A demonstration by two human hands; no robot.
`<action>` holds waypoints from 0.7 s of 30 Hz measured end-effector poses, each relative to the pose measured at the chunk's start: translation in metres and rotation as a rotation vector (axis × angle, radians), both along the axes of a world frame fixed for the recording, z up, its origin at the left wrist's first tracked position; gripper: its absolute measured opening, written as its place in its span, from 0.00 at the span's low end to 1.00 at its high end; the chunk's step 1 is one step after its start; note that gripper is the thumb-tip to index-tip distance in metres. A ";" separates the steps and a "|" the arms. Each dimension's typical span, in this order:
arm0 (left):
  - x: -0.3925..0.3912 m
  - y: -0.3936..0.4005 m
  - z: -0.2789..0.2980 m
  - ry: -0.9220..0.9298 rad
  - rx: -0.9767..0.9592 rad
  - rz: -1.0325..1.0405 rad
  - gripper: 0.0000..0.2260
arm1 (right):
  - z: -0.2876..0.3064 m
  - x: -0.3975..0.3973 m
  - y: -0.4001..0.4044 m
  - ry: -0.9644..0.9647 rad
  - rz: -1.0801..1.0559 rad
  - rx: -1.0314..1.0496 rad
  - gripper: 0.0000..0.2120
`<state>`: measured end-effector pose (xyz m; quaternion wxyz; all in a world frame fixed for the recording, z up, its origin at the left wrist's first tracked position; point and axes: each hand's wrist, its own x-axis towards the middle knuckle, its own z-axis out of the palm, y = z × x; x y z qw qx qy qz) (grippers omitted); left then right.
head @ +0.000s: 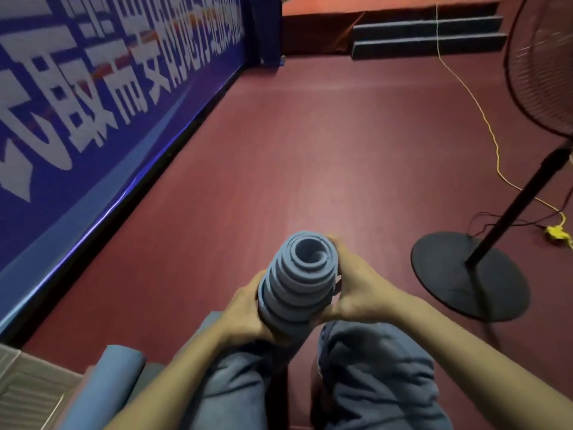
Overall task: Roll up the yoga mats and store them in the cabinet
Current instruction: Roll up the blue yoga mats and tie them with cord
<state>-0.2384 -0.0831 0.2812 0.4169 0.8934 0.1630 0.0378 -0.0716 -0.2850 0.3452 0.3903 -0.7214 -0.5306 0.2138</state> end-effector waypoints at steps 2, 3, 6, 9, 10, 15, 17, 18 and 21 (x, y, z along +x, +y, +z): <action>-0.004 -0.003 -0.004 -0.052 -0.006 0.065 0.52 | 0.003 -0.001 0.001 -0.005 0.006 0.007 0.58; -0.003 -0.002 -0.004 -0.072 -0.008 0.095 0.51 | 0.009 0.000 0.002 -0.005 0.001 0.019 0.59; -0.003 0.001 -0.007 -0.101 -0.022 0.135 0.50 | 0.033 -0.006 0.007 -0.058 0.007 0.057 0.61; -0.003 0.000 -0.011 -0.103 -0.030 0.138 0.49 | 0.059 -0.010 0.021 -0.152 0.006 0.077 0.54; -0.001 0.000 -0.011 -0.100 -0.034 0.119 0.49 | 0.062 -0.011 0.026 -0.213 0.012 0.039 0.51; 0.006 -0.010 -0.005 -0.108 -0.043 0.043 0.47 | 0.072 -0.006 0.034 -0.367 0.000 -0.149 0.36; 0.005 -0.020 -0.004 -0.142 -0.003 0.110 0.46 | 0.079 -0.001 0.033 -0.365 0.019 -0.134 0.33; 0.005 -0.025 -0.005 -0.160 0.009 0.147 0.48 | 0.081 0.001 0.033 -0.365 0.026 -0.112 0.33; 0.012 -0.031 -0.015 -0.190 -0.026 0.163 0.50 | 0.080 -0.002 0.032 -0.434 0.047 -0.100 0.31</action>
